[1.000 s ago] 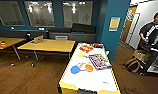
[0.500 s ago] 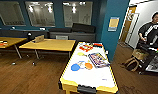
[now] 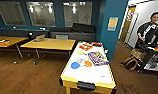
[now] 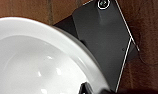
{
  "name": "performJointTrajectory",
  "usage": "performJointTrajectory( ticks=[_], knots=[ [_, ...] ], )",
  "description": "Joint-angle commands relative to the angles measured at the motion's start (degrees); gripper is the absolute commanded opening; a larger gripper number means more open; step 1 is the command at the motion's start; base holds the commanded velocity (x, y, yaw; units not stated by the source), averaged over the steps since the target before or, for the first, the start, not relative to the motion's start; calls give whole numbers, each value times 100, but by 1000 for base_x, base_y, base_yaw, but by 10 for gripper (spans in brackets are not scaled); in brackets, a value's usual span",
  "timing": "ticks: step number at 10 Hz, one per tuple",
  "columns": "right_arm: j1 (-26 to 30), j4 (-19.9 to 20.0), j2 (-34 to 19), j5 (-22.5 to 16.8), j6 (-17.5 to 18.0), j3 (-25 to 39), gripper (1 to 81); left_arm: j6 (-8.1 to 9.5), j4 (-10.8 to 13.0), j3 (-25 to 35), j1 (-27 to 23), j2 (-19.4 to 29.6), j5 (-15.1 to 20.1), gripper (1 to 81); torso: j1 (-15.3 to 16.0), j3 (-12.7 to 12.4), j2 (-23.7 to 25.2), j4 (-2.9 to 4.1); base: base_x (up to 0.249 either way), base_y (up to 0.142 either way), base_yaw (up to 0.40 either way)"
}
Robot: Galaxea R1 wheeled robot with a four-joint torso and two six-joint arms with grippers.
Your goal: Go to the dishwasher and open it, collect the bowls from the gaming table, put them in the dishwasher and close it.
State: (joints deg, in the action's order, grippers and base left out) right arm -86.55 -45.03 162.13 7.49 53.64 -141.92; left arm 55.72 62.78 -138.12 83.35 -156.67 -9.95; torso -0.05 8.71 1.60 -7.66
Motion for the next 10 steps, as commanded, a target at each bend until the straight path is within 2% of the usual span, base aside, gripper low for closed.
performJointTrajectory(
  ticks=[1, 10],
  knots=[
    [221, -102, -73, -133, -3, 17, 10, -9, 59, 22, -209, 101, 142, 10, 5, 0, 0, 0, -109, 0, 0],
    [221, -102, -65, -133, -3, 17, 10, -9, 68, 13, -200, 83, 142, 10, 5, -2, 2, 0, -113, 0, 0]
  ],
)
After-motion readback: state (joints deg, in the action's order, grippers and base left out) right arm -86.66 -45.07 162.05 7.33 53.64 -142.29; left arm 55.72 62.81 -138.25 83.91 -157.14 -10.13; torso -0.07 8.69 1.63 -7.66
